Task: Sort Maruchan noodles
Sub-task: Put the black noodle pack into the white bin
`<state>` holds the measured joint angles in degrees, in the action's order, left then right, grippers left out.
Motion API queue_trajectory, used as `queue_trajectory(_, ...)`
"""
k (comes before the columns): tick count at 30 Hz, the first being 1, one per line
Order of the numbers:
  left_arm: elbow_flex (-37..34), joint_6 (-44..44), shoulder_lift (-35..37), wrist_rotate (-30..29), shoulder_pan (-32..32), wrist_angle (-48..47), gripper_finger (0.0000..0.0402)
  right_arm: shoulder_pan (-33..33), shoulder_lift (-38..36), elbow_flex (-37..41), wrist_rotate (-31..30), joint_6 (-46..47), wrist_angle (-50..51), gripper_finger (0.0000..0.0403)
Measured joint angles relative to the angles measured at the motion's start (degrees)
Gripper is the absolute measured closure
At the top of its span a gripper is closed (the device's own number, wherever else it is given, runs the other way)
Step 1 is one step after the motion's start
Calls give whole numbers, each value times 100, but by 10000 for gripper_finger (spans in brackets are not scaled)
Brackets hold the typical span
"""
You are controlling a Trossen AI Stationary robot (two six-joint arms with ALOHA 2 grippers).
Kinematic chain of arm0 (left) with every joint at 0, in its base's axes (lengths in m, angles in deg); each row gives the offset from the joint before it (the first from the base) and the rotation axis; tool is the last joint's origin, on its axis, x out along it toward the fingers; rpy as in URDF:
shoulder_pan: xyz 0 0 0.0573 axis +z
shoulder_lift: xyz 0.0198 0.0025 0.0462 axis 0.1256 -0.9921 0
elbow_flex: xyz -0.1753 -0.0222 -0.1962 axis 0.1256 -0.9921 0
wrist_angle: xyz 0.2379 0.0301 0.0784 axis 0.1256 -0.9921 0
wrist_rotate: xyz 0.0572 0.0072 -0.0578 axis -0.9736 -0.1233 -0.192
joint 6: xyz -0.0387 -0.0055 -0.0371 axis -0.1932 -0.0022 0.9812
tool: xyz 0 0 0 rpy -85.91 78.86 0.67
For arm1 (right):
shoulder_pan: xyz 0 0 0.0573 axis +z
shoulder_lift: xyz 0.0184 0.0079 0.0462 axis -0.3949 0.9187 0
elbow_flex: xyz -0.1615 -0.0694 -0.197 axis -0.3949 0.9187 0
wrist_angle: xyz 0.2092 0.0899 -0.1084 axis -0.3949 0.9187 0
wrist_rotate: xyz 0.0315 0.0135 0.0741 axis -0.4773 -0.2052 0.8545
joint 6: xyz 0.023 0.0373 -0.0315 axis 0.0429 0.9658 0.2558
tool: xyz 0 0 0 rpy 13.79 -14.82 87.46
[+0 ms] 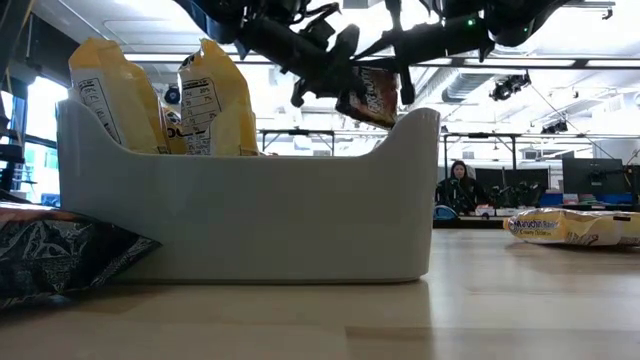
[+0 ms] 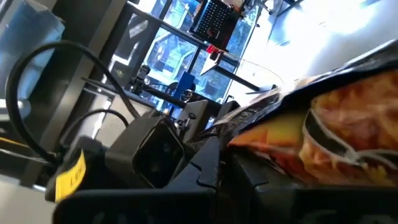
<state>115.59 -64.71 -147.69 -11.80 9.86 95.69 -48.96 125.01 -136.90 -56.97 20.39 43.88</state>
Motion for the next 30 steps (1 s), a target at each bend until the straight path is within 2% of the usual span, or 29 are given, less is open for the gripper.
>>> queue_trajectory(5, -1, 10, 23, 255, 119, -176, 394, -32, 0, 0, -13, -324, 121, 354)
queue_trajectory(10, -9, 150, 134, 303, 263, -627, 399, -142, -28, 0, 117, -353, 152, 288)
queue_trajectory(14, -11, 205, 264, 348, 370, -891, 400, -238, -177, -2, 259, -862, 120, 260)
queue_trajectory(20, -2, 270, 443, 462, 518, -1167, 400, -375, -639, -2, 405, -2215, 145, 254)
queue_trajectory(24, 25, 793, 496, 626, 669, -1673, 401, -484, -988, -4, 409, -2758, 366, 258)
queue_trajectory(30, 465, 1053, 496, 736, 856, -2715, 401, -643, -1398, -7, 409, -3312, 1258, 308)
